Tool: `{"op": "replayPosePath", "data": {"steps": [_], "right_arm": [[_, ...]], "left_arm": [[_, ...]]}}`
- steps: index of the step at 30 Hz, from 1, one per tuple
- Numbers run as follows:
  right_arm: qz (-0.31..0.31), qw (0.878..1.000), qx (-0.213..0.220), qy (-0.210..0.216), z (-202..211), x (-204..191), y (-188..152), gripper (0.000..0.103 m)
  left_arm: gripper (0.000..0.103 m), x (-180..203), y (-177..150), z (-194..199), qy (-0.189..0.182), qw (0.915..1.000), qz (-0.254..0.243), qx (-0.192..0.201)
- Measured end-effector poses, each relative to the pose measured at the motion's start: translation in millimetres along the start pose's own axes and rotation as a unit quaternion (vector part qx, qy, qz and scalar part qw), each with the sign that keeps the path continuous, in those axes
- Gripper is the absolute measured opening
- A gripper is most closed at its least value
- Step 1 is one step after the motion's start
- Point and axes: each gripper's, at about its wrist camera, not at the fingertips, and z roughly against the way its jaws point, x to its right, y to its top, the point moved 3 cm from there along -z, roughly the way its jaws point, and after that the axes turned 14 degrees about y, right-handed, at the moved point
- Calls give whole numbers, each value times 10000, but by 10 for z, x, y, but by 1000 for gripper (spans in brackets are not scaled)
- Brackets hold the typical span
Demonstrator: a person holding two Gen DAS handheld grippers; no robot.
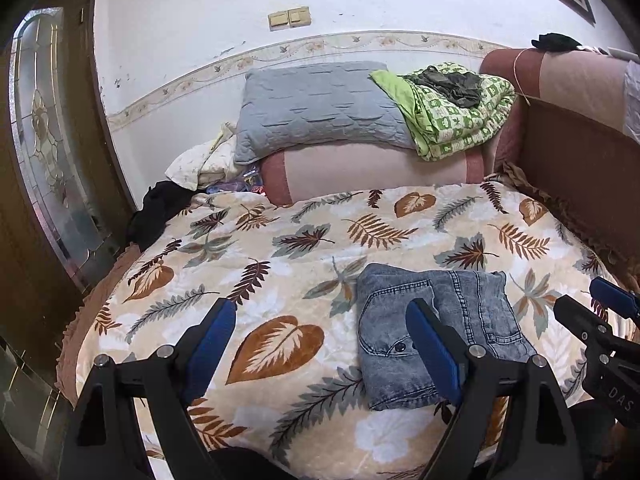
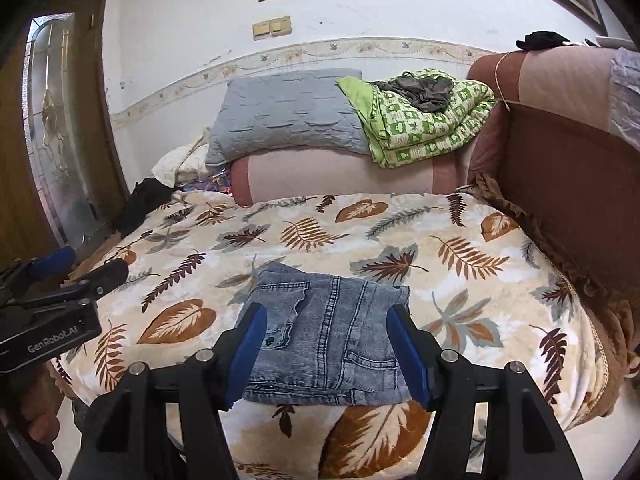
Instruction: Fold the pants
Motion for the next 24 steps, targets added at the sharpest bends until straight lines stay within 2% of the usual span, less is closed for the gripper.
{"op": "replayPosePath", "data": {"steps": [24], "right_arm": [[-6, 9991, -402, -112, -234, -65, -68, 66]], "left_arm": [[87, 16, -106, -160, 60, 9996, -32, -268]]}}
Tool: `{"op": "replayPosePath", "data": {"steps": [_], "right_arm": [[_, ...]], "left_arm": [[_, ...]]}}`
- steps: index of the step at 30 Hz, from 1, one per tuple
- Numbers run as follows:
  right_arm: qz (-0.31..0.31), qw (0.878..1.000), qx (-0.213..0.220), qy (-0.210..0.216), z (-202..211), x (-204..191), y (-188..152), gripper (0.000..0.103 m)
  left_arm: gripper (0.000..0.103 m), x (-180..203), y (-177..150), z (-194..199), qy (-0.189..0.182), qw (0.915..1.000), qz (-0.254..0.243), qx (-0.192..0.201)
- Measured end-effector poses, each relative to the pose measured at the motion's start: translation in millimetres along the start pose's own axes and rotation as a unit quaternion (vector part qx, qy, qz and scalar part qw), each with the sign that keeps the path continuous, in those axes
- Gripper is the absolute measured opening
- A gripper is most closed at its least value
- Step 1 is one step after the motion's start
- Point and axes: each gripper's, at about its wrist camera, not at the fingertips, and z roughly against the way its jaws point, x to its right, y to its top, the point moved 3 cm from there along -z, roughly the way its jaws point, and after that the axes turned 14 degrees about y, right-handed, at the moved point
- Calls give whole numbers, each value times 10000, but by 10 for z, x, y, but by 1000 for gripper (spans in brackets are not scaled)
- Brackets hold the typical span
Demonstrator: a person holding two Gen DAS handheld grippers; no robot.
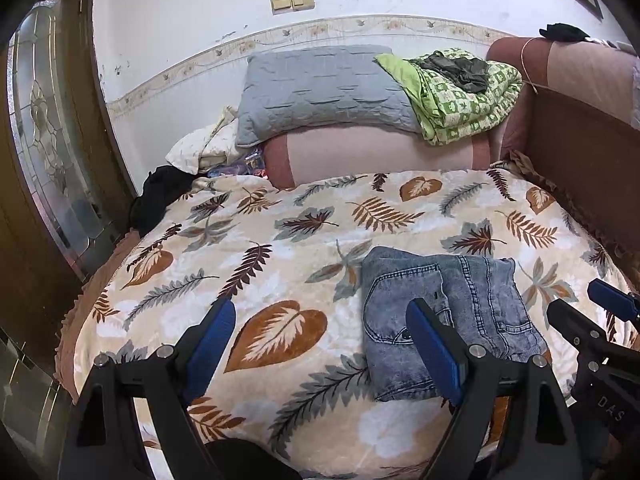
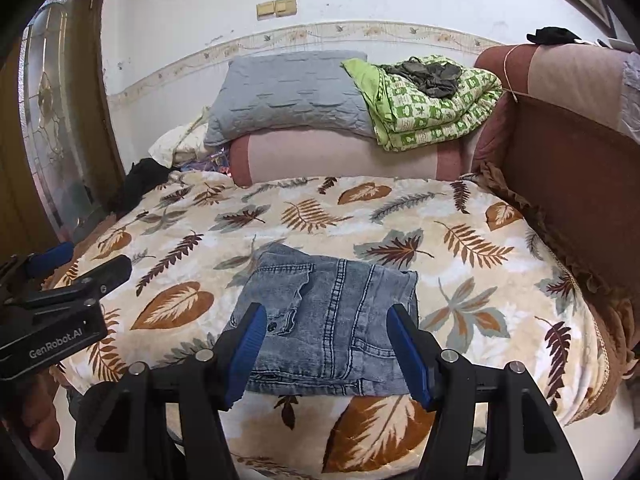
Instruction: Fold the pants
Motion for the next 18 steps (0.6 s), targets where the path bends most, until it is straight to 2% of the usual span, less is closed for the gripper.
{"op": "replayPosePath", "data": {"steps": [8, 18], "right_arm": [[65, 9995, -104, -277, -28, -27, 35, 66], [76, 9995, -93, -293, -20, -25, 57, 66]], "left_arm": [[88, -5, -5, -38, -13, 10000, 16, -47], [88, 58, -16, -27, -34, 10000, -45, -31]]}}
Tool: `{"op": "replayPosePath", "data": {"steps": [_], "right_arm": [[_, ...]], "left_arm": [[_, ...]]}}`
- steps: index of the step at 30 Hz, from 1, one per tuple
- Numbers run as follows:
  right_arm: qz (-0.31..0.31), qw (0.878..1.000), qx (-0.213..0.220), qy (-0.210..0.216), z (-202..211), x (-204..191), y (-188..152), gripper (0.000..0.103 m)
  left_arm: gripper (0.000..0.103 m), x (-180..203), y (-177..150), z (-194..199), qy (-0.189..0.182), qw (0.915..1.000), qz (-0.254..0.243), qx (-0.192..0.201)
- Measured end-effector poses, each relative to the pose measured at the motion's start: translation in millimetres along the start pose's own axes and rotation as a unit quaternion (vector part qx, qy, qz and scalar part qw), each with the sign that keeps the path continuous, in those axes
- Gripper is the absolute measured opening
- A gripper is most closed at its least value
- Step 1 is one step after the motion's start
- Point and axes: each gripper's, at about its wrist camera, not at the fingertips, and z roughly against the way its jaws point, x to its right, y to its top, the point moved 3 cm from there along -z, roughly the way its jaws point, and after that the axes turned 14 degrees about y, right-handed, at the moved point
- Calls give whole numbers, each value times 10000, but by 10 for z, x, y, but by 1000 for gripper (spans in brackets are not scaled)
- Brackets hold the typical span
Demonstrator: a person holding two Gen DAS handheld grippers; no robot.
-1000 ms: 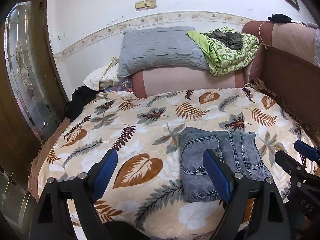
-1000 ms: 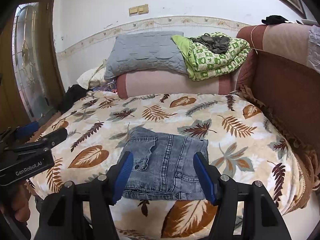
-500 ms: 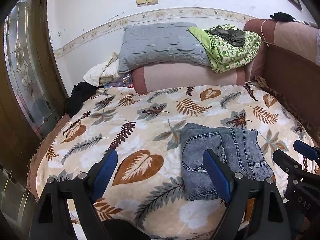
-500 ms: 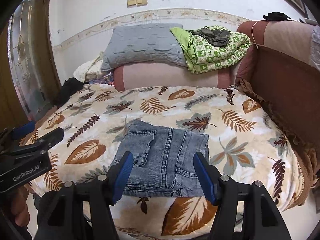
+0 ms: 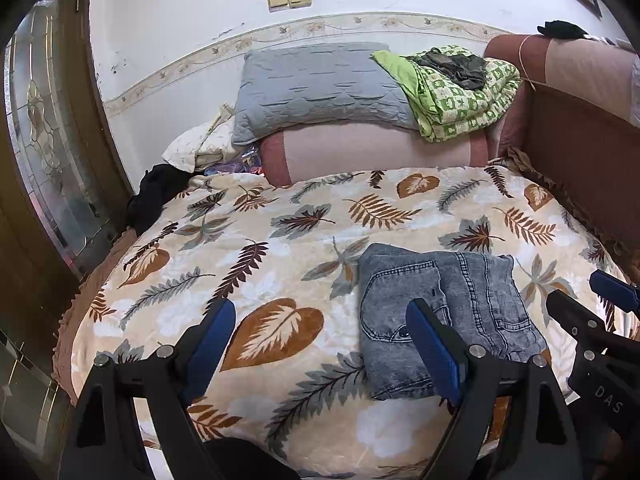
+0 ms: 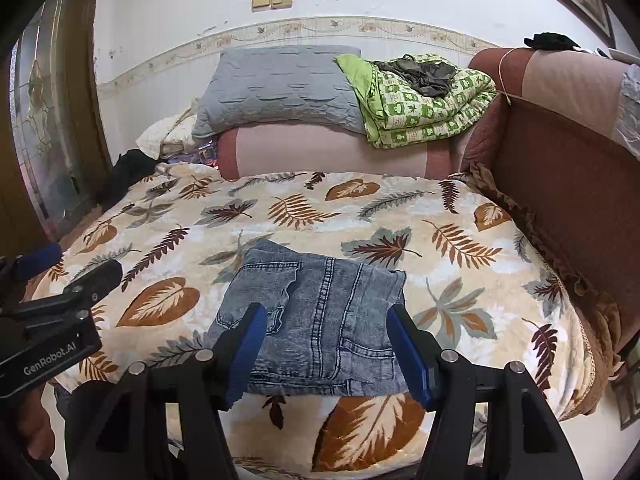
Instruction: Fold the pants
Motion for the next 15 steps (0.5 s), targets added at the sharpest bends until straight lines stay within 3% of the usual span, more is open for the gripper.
{"op": "replayPosePath", "data": {"steps": [15], "right_arm": [[9, 10000, -58, -67, -32, 0, -18, 66]], "left_arm": [[88, 31, -22, -37, -70, 9999, -40, -84]]}}
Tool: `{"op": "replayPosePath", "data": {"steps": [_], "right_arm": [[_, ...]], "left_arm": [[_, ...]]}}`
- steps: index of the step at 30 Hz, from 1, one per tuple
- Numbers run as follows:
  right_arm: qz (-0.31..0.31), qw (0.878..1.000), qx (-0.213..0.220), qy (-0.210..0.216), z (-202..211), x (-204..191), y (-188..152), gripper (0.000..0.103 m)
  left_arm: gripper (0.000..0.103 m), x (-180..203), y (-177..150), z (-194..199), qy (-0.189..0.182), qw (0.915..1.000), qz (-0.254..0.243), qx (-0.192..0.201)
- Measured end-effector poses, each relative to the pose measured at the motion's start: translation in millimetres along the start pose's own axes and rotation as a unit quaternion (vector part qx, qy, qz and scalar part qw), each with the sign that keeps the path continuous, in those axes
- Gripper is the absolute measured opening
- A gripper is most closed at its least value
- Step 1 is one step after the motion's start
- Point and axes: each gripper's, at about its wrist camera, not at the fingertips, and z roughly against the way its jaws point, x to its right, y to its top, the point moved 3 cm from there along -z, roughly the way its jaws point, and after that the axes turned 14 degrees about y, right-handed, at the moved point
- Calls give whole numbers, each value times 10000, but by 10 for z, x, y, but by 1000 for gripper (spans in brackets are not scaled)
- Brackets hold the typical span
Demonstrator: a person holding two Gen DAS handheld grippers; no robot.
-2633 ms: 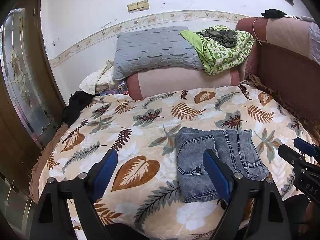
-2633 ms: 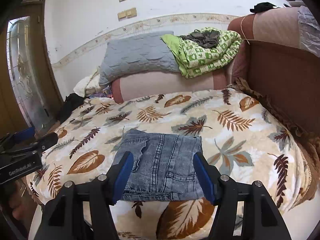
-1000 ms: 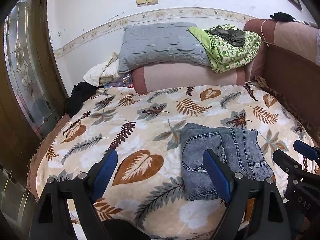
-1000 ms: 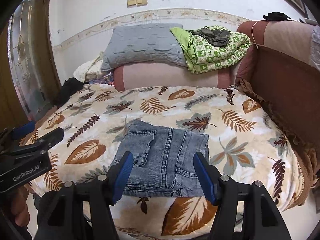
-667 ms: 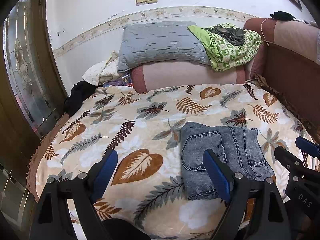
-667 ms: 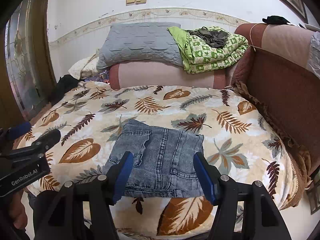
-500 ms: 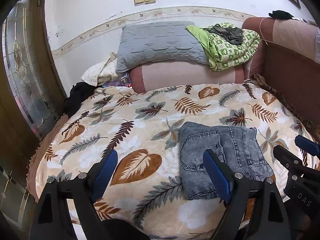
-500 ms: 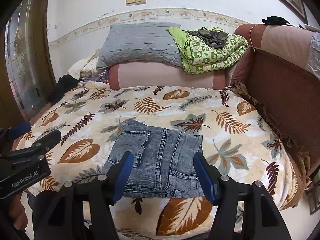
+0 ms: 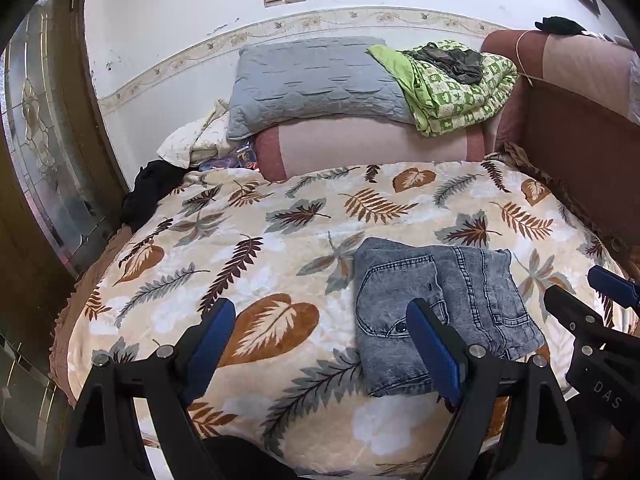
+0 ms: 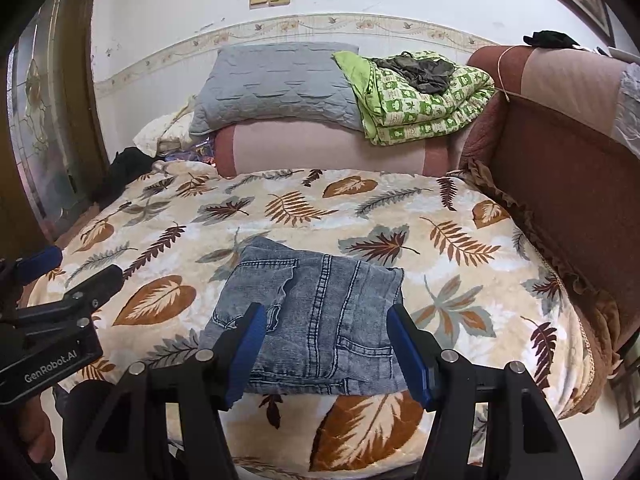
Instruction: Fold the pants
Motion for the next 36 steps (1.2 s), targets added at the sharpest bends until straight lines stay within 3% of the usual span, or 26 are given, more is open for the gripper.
{"op": "replayPosePath", "data": {"steps": [4, 8, 13, 16, 23, 26, 29, 31, 36], "right_arm": [[-77, 9999, -57, 126, -81, 62, -40, 66], [-533, 9979, -184, 319, -259, 363, -126, 66], [-1503, 9832, -573, 859, -619, 811, -260, 62], [-1765, 9758, -672, 1101, -809, 872, -363, 61], [-1387, 9767, -556, 1539, -1106, 663, -529, 61], [-1386, 9764, -788, 1460, -1265, 692, -648, 61], [-1603, 9715, -916, 1487, -1361, 772, -699, 62], [-1519, 9726, -930, 1495, -1367, 769, -699, 62], [-1285, 9765, -964, 1436, -1393, 733, -709, 64]], "left_arm": [[88, 8, -32, -74, -11, 9999, -30, -117], [88, 46, -126, -378, 143, 9984, -184, -511], [88, 120, -39, -899, 321, 9949, -333, -899], [88, 243, 105, -1233, 322, 9927, -342, -1110], [87, 825, 445, -1714, 194, 9902, -574, -1256], [87, 1089, 513, -1931, 253, 9876, -753, -1353], [87, 1266, 489, -2177, 302, 9827, -891, -1598], [87, 1350, 408, -2374, 437, 9759, -1016, -1881], [89, 1450, 257, -2660, 539, 9690, -1181, -2103]]}}
